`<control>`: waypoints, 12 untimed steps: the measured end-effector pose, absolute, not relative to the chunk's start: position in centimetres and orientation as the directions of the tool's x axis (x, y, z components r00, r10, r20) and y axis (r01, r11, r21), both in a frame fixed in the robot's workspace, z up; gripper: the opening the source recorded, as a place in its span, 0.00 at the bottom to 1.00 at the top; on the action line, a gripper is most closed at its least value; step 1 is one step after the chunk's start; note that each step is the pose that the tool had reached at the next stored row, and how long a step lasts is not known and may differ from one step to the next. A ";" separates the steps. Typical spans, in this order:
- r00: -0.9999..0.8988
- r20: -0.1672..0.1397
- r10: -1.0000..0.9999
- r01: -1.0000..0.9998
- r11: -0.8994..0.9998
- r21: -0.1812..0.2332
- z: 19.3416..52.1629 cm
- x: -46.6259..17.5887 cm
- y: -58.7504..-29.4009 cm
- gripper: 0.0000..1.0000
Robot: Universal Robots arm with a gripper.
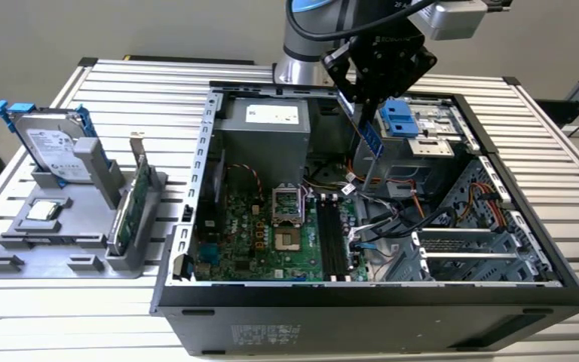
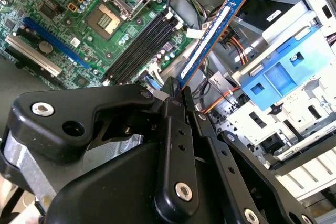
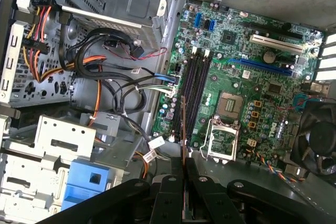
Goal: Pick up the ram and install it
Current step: 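Insert the ram into the slot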
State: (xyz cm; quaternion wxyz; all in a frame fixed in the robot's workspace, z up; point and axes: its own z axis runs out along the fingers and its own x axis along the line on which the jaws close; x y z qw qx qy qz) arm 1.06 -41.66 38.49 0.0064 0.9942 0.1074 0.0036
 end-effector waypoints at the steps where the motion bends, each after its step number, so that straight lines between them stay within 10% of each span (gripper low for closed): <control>1: 0.977 0.006 0.213 0.213 -0.977 0.014 38.5 1.1 -41.7 0.00; 12: 0.990 0.006 0.142 0.142 -0.990 0.014 38.4 1.1 -41.7 0.00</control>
